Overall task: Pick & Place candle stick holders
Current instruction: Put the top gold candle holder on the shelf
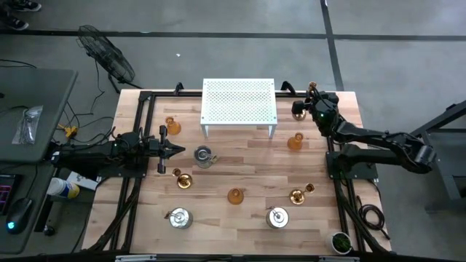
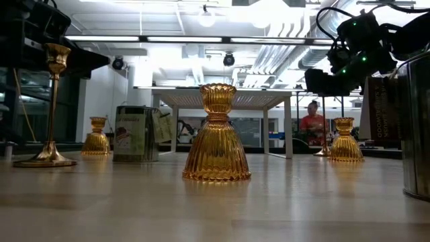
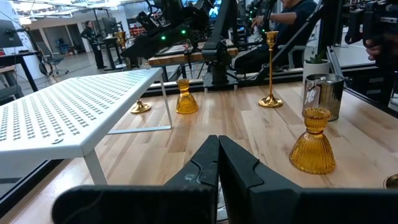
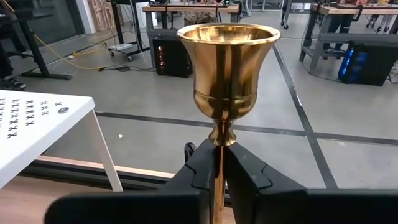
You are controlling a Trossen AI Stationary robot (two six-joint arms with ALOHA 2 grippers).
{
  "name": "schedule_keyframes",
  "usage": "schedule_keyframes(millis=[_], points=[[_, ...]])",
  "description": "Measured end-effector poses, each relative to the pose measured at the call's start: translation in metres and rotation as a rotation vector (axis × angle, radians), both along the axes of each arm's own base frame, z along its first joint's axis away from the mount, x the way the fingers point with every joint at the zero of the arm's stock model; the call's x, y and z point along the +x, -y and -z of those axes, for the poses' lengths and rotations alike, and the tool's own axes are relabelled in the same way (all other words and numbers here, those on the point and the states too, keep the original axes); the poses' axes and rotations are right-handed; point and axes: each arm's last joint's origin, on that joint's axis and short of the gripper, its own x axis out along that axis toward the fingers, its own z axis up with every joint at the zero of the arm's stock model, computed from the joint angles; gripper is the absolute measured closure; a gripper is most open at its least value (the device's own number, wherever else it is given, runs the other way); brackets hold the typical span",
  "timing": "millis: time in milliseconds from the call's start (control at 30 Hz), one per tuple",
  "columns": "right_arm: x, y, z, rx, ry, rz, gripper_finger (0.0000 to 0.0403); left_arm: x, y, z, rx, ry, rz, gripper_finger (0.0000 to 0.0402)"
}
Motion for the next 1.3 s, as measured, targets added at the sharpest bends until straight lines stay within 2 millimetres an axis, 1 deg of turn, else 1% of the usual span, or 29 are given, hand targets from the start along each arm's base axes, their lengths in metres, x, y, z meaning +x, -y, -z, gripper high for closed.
schedule_keyframes(millis=[167, 300, 400, 500, 567, 733, 933, 1033, 1167, 1300], points=[[0.000, 0.000, 0.000, -0.003, -0.015, -0.007, 0.0380, 0.000, 0.000, 0.000, 0.000, 0.000, 0.000, 0.0402], [0.001, 0.000, -0.002, -0.019, -0.042, -0.019, 0.0390, 0.000, 0.000, 0.000, 0.000, 0.000, 0.000, 0.0402], [0.004, 0.003, -0.014, -0.045, -0.039, -0.025, 0.0392, 0.000, 0.000, 0.000, 0.000, 0.000, 0.000, 0.0402], [0.008, 0.006, -0.026, -0.061, -0.081, -0.034, 0.0386, 0.000, 0.000, 0.000, 0.000, 0.000, 0.000, 0.0402], [0.011, 0.008, -0.037, -0.073, -0.097, -0.039, 0.0385, 0.000, 0.000, 0.000, 0.000, 0.000, 0.000, 0.0402], [0.017, 0.013, -0.071, -0.092, -0.074, -0.057, 0.0389, 0.000, 0.000, 0.000, 0.000, 0.000, 0.000, 0.0402], [0.020, 0.016, -0.116, -0.077, -0.090, -0.062, 0.0387, 0.000, 0.000, 0.000, 0.000, 0.000, 0.000, 0.0402], [0.022, 0.016, -0.138, -0.079, -0.078, -0.102, 0.0388, 0.000, 0.000, 0.000, 0.000, 0.000, 0.000, 0.0402], [0.030, 0.020, -0.164, -0.089, -0.051, -0.178, 0.0388, 0.000, 0.000, 0.000, 0.000, 0.000, 0.000, 0.0402], [0.043, 0.028, -0.183, -0.094, -0.029, -0.264, 0.0388, 0.000, 0.000, 0.000, 0.000, 0.000, 0.000, 0.0402]])
